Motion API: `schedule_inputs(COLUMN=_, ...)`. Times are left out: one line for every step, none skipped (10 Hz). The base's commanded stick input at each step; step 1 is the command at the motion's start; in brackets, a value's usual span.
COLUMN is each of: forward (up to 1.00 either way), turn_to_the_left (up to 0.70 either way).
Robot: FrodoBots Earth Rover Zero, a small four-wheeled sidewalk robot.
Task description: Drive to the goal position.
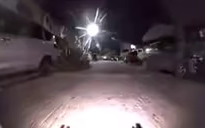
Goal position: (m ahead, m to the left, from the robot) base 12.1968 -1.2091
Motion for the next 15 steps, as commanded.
schedule_inputs(forward=0.85, turn_to_the_left=0.0)
schedule_inputs(forward=0.85, turn_to_the_left=0.0)
schedule_inputs(forward=0.85, turn_to_the_left=0.0)
schedule_inputs(forward=0.85, turn_to_the_left=0.0)
schedule_inputs(forward=0.85, turn_to_the_left=0.0)
schedule_inputs(forward=0.85, turn_to_the_left=-0.04)
schedule_inputs(forward=0.85, turn_to_the_left=-0.08)
schedule_inputs(forward=0.85, turn_to_the_left=-0.12)
schedule_inputs(forward=0.85, turn_to_the_left=-0.16)
schedule_inputs(forward=0.85, turn_to_the_left=-0.2)
schedule_inputs(forward=0.85, turn_to_the_left=-0.24)
schedule_inputs(forward=0.85, turn_to_the_left=-0.16)
schedule_inputs(forward=0.85, turn_to_the_left=0.0)
schedule_inputs(forward=0.85, turn_to_the_left=0.0)
schedule_inputs(forward=0.85, turn_to_the_left=0.0)
